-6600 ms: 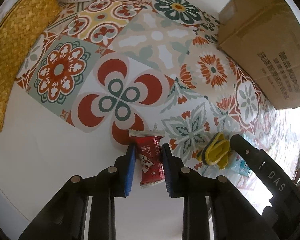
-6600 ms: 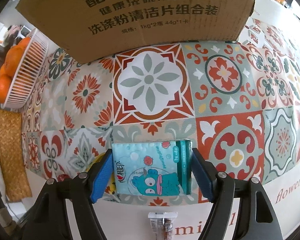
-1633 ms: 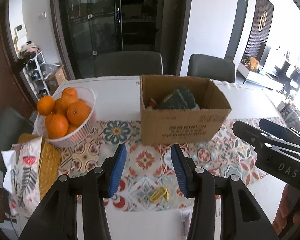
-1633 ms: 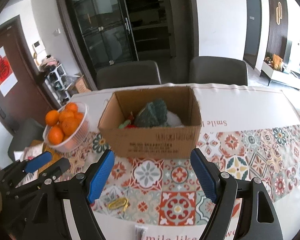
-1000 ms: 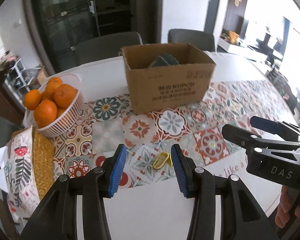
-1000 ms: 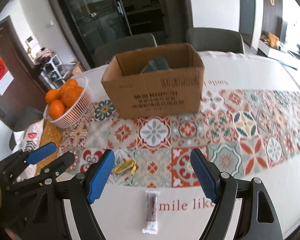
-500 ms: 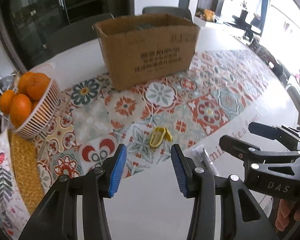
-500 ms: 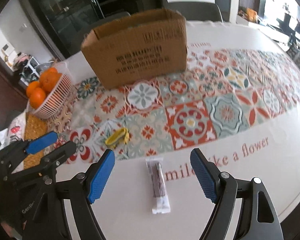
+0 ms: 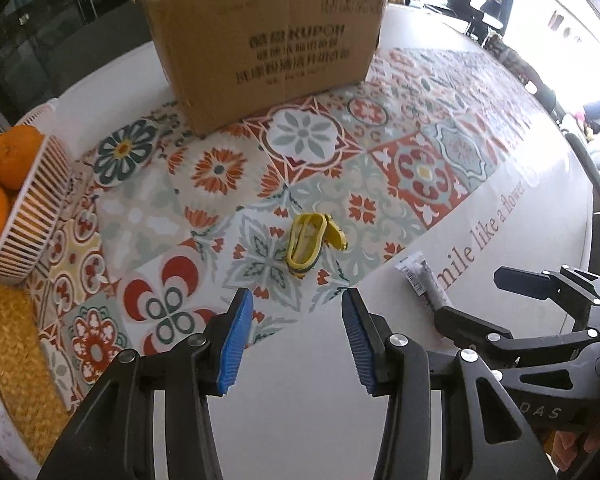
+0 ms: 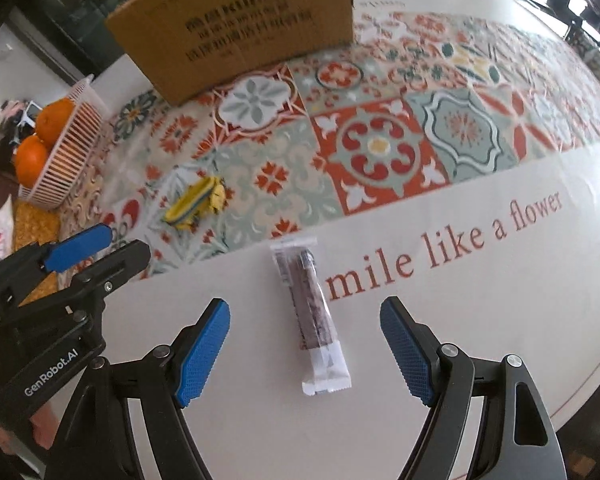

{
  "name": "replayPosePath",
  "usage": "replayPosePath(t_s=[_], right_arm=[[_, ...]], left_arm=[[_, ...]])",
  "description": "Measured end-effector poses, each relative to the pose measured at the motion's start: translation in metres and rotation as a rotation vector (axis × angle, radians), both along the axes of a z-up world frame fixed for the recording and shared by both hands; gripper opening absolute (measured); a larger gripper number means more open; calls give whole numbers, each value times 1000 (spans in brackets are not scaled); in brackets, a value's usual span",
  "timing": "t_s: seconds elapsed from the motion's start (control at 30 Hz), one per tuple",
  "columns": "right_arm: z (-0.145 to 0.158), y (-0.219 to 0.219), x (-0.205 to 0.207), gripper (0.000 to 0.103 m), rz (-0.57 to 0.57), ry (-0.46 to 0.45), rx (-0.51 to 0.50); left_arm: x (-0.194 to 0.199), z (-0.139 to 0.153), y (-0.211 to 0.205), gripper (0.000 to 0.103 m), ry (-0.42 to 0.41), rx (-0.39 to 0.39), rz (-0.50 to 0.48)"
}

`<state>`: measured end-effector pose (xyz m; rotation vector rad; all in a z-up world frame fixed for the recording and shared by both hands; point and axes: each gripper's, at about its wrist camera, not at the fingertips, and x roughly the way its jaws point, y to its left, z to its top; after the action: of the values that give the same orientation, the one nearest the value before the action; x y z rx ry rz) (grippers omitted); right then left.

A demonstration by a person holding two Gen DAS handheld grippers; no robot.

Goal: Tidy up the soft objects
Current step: 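Withdraw both tools from the box toward the yellow toy and snack bar, then grasp the yellow plush toy with the left tool while the right tool grasps the wrapped snack bar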

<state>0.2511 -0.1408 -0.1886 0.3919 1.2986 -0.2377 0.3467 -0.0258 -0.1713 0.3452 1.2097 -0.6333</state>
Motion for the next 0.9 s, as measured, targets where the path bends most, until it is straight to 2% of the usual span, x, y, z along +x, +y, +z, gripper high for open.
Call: replayPosePath(t_s=[0.2, 0.47, 0.83, 0.9], right_arm=[[-15, 0, 0, 78, -2, 48, 4], [-26, 2, 2, 76, -8, 73, 9], [-42, 2, 8, 65, -20, 94, 15], [-41, 3, 8, 61, -21, 92, 5]], left_arm=[[7, -16, -8, 46, 53, -16, -8], [21, -30, -23, 45, 73, -16, -20], [30, -43, -41, 43, 78, 7, -51], [31, -45, -44, 41, 76, 12, -54]])
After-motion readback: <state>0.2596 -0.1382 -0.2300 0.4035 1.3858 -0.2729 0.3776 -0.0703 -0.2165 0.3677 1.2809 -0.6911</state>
